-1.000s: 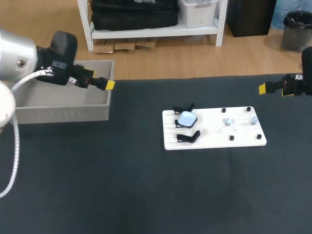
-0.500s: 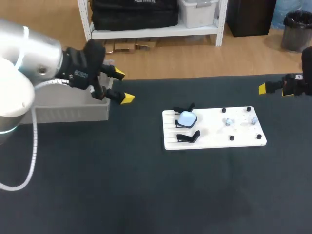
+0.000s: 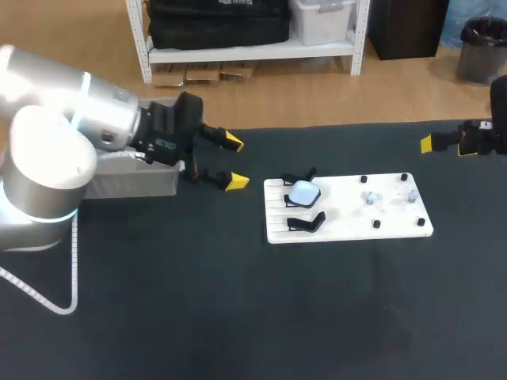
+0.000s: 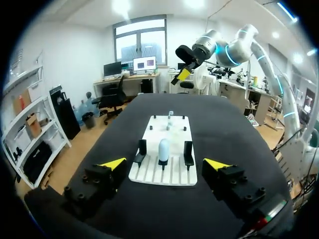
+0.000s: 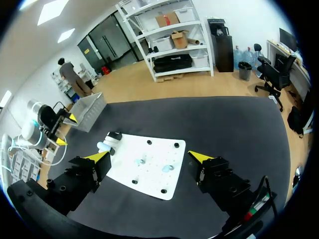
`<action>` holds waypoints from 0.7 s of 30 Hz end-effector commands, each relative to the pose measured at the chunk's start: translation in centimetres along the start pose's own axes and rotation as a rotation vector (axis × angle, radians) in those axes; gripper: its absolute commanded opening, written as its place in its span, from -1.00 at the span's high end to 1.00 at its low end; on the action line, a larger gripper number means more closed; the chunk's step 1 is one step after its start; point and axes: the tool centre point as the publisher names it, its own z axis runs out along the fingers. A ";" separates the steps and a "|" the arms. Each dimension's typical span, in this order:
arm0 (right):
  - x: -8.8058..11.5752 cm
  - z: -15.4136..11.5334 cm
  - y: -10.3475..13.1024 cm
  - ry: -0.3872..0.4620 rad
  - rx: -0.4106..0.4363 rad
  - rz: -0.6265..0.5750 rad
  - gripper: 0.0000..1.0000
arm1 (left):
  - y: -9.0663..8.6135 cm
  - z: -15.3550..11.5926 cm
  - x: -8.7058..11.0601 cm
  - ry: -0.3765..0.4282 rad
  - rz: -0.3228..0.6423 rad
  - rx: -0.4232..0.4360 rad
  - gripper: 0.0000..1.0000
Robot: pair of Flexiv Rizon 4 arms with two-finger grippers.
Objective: Pick up each earbud case from the left stands, insert the matching earbuds, close the lid, and place the case in the box.
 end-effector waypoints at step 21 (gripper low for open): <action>0.0 -0.1 0.0 0.001 0.000 0.000 -1.00 | 0.5 5.8 2.2 -0.037 -0.041 0.064 -1.00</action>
